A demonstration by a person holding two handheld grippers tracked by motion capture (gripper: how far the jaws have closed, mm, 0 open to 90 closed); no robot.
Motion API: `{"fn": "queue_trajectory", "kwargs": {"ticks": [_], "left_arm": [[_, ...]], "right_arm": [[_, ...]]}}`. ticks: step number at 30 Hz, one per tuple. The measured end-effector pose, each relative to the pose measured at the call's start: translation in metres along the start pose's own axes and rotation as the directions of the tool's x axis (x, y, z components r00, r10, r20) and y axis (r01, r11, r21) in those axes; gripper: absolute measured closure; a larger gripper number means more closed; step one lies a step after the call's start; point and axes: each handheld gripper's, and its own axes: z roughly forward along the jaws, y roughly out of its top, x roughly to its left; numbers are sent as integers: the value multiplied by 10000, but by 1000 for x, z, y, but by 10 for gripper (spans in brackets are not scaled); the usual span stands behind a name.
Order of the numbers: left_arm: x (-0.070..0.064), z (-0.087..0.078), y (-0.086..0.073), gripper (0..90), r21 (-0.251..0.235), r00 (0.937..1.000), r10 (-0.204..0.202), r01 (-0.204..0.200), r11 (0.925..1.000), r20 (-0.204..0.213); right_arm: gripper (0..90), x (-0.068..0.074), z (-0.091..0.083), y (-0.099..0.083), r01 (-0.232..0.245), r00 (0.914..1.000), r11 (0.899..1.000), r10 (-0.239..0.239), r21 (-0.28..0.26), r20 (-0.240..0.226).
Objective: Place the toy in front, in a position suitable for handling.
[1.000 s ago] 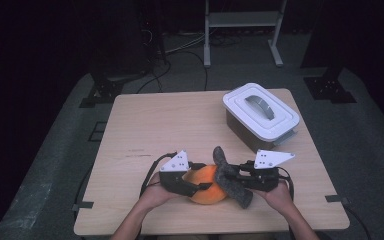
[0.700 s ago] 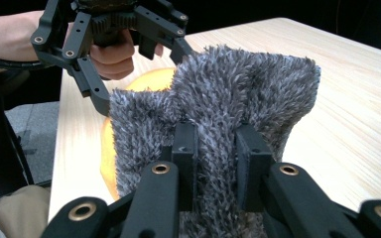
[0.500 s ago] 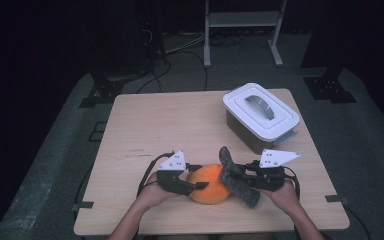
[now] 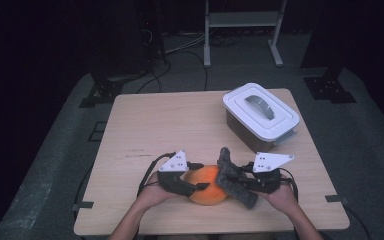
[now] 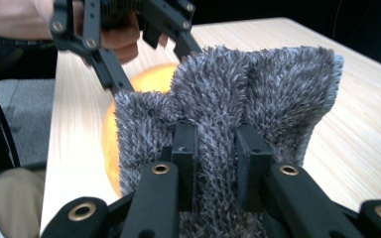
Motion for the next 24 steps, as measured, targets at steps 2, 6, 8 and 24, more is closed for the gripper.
{"fn": "queue_trajectory", "kwargs": {"ticks": [2, 6, 8, 24], "left_arm": [[2, 0, -3, 262, -15, 9998, -197, 197, 9998, 100], [6, 1, -10, 254, -22, 9991, -381, 381, 9993, 162], [3, 0, -7, 344, 74, 10000, -47, 47, 10000, 3], [1, 4, -4, 145, 86, 9993, -345, 344, 9994, 113]], "right_arm": [[732, -2, 0, -4, -60, 10000, 9998, 61, 191, -63], [729, -7, -2, -9, -254, 9997, 9989, 257, 382, -56], [730, -7, -2, -6, -308, 9995, 9990, 311, 314, -100], [734, -9, -5, -4, -233, 9968, 9996, 245, 156, -763]]}}
